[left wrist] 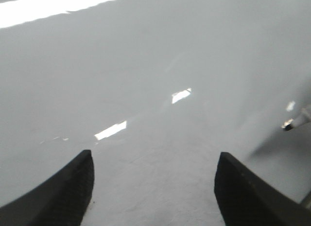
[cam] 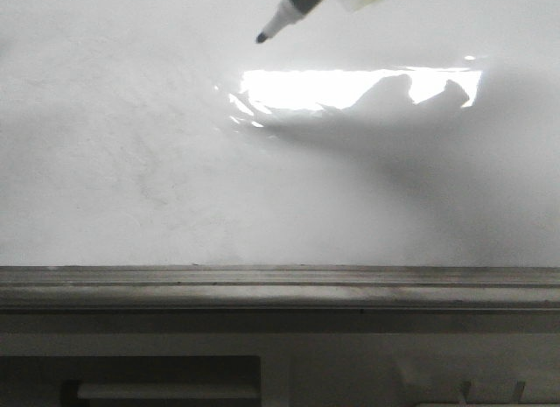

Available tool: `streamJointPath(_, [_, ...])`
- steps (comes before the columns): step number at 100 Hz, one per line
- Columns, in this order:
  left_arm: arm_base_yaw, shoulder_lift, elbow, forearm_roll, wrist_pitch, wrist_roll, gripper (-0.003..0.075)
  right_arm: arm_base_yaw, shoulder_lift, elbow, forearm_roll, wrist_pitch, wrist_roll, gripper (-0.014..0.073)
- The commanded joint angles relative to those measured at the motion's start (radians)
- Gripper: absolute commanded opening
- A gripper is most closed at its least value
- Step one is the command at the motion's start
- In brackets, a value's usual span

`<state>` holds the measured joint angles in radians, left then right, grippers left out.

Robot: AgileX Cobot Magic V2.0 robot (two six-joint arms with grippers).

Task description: Write number 6 on whiteboard

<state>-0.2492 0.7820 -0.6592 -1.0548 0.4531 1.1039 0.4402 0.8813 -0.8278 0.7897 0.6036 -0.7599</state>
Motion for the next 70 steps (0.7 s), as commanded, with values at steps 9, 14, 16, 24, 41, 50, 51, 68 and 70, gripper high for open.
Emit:
streamJointPath(9, [0.128,-0.106,0.053,-0.094,-0.035,-0.016,0.0472,0.0,-0.135,0.081,0.028,-0.189,-0.014,-0.0045])
streamJointPath(14, [0.156,-0.13,0.069,-0.104,-0.041,-0.016,0.0472,0.0,-0.151,0.093,0.028,-0.223,-0.014,-0.0045])
streamJointPath(16, [0.166,-0.138,0.074,-0.104,-0.043,-0.016,0.0472,0.0,-0.154,0.095,0.028,-0.231,-0.014,-0.0045])
streamJointPath(24, [0.194,-0.166,0.087,-0.104,-0.05,-0.016,0.0472,0.0,-0.154,0.097,0.028,-0.293,-0.014,-0.0045])
streamJointPath(41, [0.208,-0.183,0.089,-0.108,-0.05,-0.016,0.0472,0.0,-0.111,0.095,0.028,-0.439,-0.014,-0.0045])
streamJointPath(50, [0.208,-0.183,0.089,-0.127,-0.05,-0.016,0.0472,0.0,-0.077,0.089,0.028,-0.477,-0.014,-0.0045])
streamJointPath(51, [0.208,-0.183,0.089,-0.129,-0.05,-0.016,0.0472,0.0,-0.07,0.089,0.028,-0.481,-0.014,-0.0045])
streamJointPath(68, [0.208,-0.183,0.089,-0.141,-0.05,-0.016,0.0472,0.0,0.02,0.057,0.035,-0.492,-0.014,-0.0045])
streamJointPath(70, [0.208,-0.183,0.089,-0.141,-0.05,-0.016,0.0472,0.0,0.031,0.05,0.035,-0.472,-0.014,-0.0045])
